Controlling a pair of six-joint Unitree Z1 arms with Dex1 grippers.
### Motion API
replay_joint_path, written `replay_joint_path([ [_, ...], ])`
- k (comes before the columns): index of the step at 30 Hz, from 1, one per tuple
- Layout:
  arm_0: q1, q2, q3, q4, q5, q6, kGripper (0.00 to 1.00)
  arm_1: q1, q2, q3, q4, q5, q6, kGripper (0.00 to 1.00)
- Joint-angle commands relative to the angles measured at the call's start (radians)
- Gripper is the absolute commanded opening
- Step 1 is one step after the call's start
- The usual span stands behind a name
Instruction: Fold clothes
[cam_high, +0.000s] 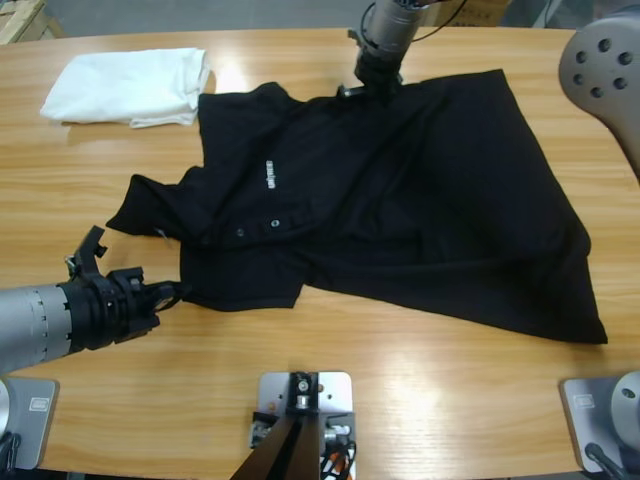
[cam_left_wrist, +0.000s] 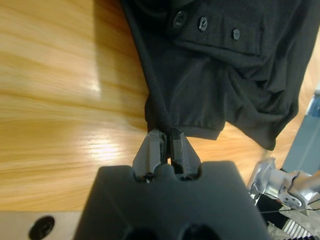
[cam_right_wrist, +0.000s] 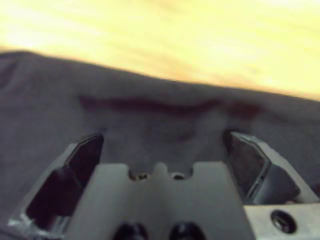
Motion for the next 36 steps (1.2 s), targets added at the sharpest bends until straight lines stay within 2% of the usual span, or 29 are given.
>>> replay_joint_path([
  [1, -0.046, 0.026, -0.004, 0.012, -0.022, -0.001, 0.0, -0.047, 0.161, -0.141, 0.021, -0.074, 0.052, 1.0],
  [4, -0.058, 0.029, -0.004, 0.012, -0.022, -0.006, 0.0, -0.08, 0.178, -0.184, 0.022, -0.095, 0.07, 1.0],
  [14, -0.101, 0.003, 0.018, 0.018, -0.018, -0.038, 0.0, -0.182, 0.207, -0.236, 0.02, -0.079, 0.115, 1.0],
  [20, -0.159, -0.063, 0.007, 0.093, 0.008, -0.091, 0.0, -0.256, 0.207, -0.245, 0.022, -0.077, 0.114, 1.0],
  [25, -0.178, -0.14, -0.038, 0.217, 0.029, -0.113, 0.0, -0.314, 0.2, -0.246, 0.023, -0.076, 0.105, 1.0],
  [30, -0.208, -0.173, -0.097, 0.301, 0.042, -0.134, 0.0, -0.322, 0.184, -0.245, 0.029, -0.058, 0.086, 1.0],
  [32, -0.234, -0.169, -0.135, 0.337, 0.052, -0.142, 0.0, -0.322, 0.172, -0.244, 0.027, -0.019, 0.071, 1.0],
  [36, -0.237, -0.171, -0.13, 0.352, 0.078, -0.152, 0.0, -0.317, 0.077, -0.237, 0.087, -0.007, 0.035, 1.0],
])
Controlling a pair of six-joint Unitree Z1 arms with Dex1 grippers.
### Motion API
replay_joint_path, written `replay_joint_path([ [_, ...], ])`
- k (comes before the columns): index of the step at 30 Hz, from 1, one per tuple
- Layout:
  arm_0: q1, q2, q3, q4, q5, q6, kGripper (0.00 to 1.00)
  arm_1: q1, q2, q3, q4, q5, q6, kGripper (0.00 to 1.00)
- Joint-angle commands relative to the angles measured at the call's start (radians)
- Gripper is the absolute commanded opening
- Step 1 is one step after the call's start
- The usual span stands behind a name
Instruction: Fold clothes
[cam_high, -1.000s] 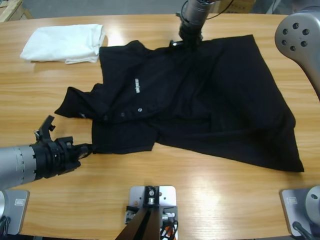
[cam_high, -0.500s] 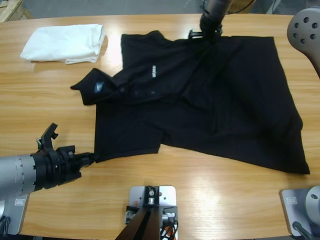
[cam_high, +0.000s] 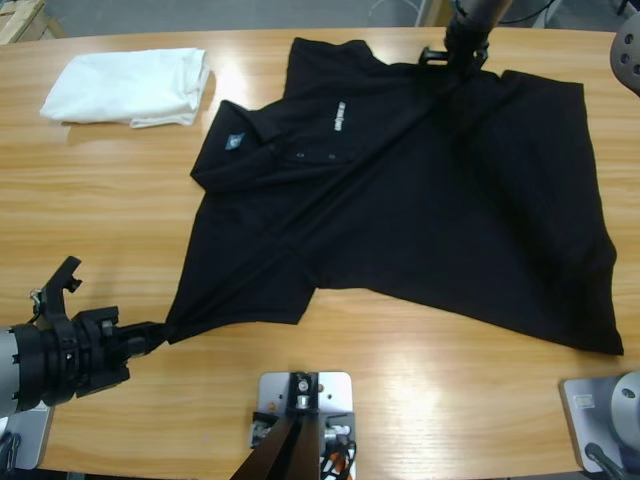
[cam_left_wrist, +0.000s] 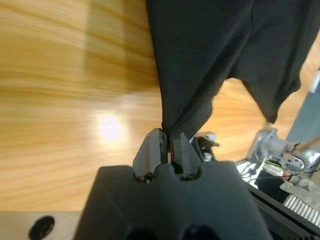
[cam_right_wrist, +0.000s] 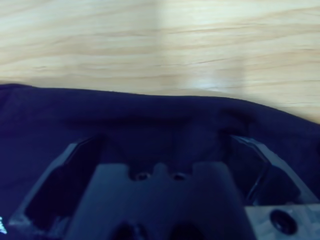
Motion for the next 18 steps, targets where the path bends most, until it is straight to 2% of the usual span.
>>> replay_joint_path([
  [1, -0.042, -0.016, -0.032, 0.075, 0.06, -0.038, 0.0, -0.027, -0.004, -0.173, 0.102, 0.03, -0.06, 1.0],
  [5, -0.042, -0.001, -0.024, 0.068, 0.083, -0.042, 0.0, 0.014, -0.19, -0.116, 0.223, -0.037, -0.085, 1.0],
  [8, -0.042, 0.001, -0.015, 0.066, 0.094, -0.044, 0.0, 0.043, -0.414, 0.127, 0.219, -0.095, -0.09, 1.0],
  [11, -0.042, 0.002, -0.009, 0.066, 0.1, -0.044, 0.0, 0.043, -0.701, 0.514, 0.078, -0.105, -0.096, 1.0],
  [14, -0.042, 0.005, -0.004, 0.066, 0.107, -0.042, 0.0, 0.041, -0.941, 0.911, -0.051, -0.045, -0.07, 1.0],
  [18, -0.041, 0.01, -0.013, 0.065, 0.106, -0.041, 0.0, 0.041, -1.19, 1.395, -0.287, 0.048, 0.092, 1.0],
])
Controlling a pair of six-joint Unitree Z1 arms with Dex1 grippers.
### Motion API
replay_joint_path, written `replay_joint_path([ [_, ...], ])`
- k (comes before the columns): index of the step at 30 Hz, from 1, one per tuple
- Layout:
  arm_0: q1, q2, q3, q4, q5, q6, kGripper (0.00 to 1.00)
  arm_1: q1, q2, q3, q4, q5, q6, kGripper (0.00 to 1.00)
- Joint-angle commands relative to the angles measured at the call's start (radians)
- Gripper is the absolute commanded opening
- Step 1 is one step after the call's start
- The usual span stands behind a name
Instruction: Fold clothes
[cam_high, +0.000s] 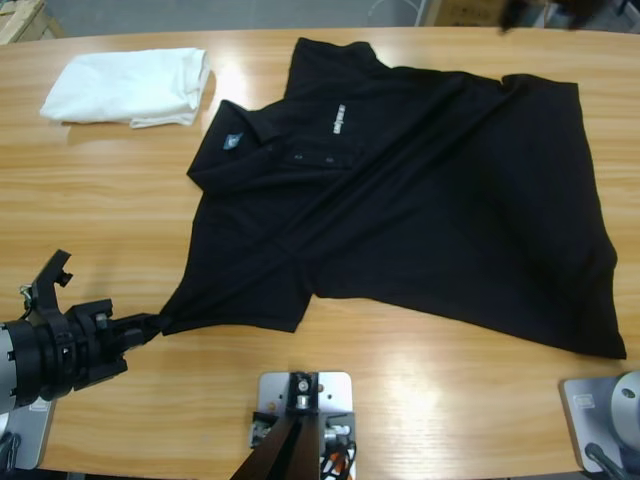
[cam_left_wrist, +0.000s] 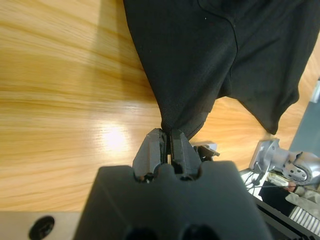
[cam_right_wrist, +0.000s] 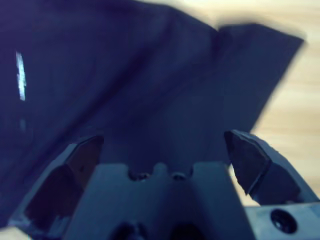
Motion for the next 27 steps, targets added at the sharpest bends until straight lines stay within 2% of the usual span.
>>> replay_joint_path([
  [1, -0.001, 0.01, 0.016, 0.004, 0.018, -0.013, 0.0, 0.005, -0.563, 0.881, -0.385, 0.156, 0.231, 1.0],
  [3, 0.009, 0.006, 0.005, 0.003, 0.015, -0.012, 0.0, 0.005, -0.681, 1.073, -0.473, 0.217, 0.384, 1.0],
  [5, 0.011, 0.006, -0.004, 0.003, 0.013, -0.011, 0.0, 0.008, -0.832, 1.213, -0.49, 0.243, 0.565, 1.0],
  [7, 0.01, 0.02, -0.008, 0.0, 0.007, -0.01, 0.0, 0.01, -1.002, 1.297, -0.412, 0.215, 0.736, 1.0],
  [10, 0.015, 0.055, -0.011, -0.017, -0.009, -0.012, 0.0, 0.01, -1.207, 1.358, -0.39, 0.192, 0.886, 1.0],
  [13, 0.022, 0.079, -0.028, -0.026, -0.025, -0.009, 0.0, 0.007, -1.281, 1.383, -0.393, 0.157, 0.997, 0.977],
  [16, 0.025, 0.091, -0.048, -0.026, -0.04, 0.006, 0.0, -0.043, -1.265, 1.385, -0.386, 0.136, 1.082, 0.974],
  [19, 0.044, 0.093, -0.065, -0.025, -0.059, 0.045, 0.0, -0.075, -1.092, 1.373, -0.444, 0.149, 1.176, 0.977],
  [20, 0.059, 0.092, -0.07, -0.024, -0.068, 0.065, 0.0, -0.073, -1.048, 1.375, -0.487, 0.18, 1.214, 0.997],
  [24, 0.107, 0.083, -0.085, -0.023, -0.099, 0.131, 0.0, 0.041, -0.964, 1.4, -0.521, 0.183, 1.504, 1.0],
  [27, 0.108, 0.088, -0.082, -0.017, -0.117, 0.136, 0.0, 0.194, -0.949, 1.448, -0.569, 0.167, 1.787, 1.0],
])
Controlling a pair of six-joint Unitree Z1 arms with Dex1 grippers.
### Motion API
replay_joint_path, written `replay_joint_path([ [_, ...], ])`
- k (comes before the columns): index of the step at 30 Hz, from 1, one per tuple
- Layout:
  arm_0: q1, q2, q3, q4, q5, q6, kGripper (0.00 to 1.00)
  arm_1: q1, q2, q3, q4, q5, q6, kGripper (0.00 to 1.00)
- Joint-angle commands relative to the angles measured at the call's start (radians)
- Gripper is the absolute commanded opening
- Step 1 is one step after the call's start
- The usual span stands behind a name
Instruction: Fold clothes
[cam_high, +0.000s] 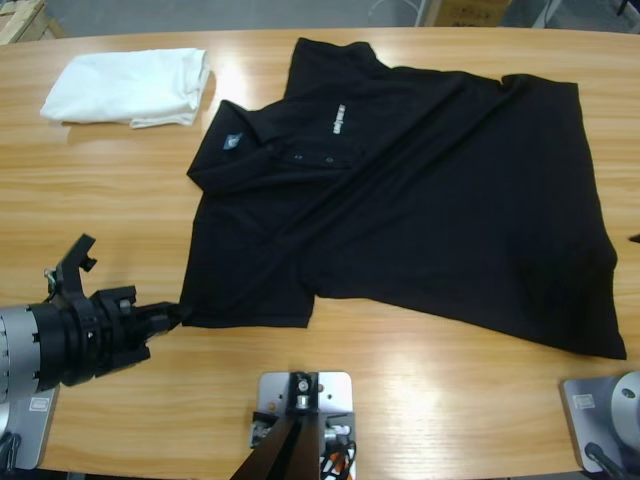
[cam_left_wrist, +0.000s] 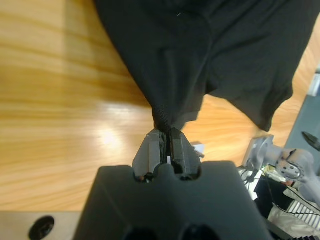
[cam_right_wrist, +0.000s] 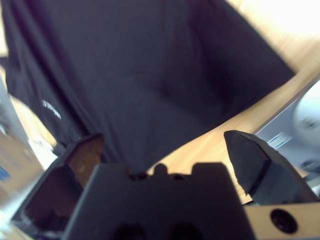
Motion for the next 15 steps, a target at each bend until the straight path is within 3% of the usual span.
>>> replay_joint_path([
  [1, 0.051, 0.031, -0.014, -0.005, -0.062, 0.072, 0.0, 0.289, 0.117, 0.138, -0.15, -0.018, 0.551, 1.0],
  [3, 0.056, 0.035, -0.014, -0.007, -0.08, 0.082, 0.0, 0.361, 0.116, 0.2, -0.235, -0.072, 0.594, 0.999],
  [5, 0.063, 0.037, -0.013, -0.005, -0.097, 0.095, 0.0, 0.367, 0.111, 0.242, -0.263, -0.097, 0.605, 0.927],
  [15, 0.09, 0.007, -0.01, 0.019, -0.132, 0.138, 0.0, 0.436, 0.223, 0.341, -0.45, -0.103, 0.756, 0.817],
])
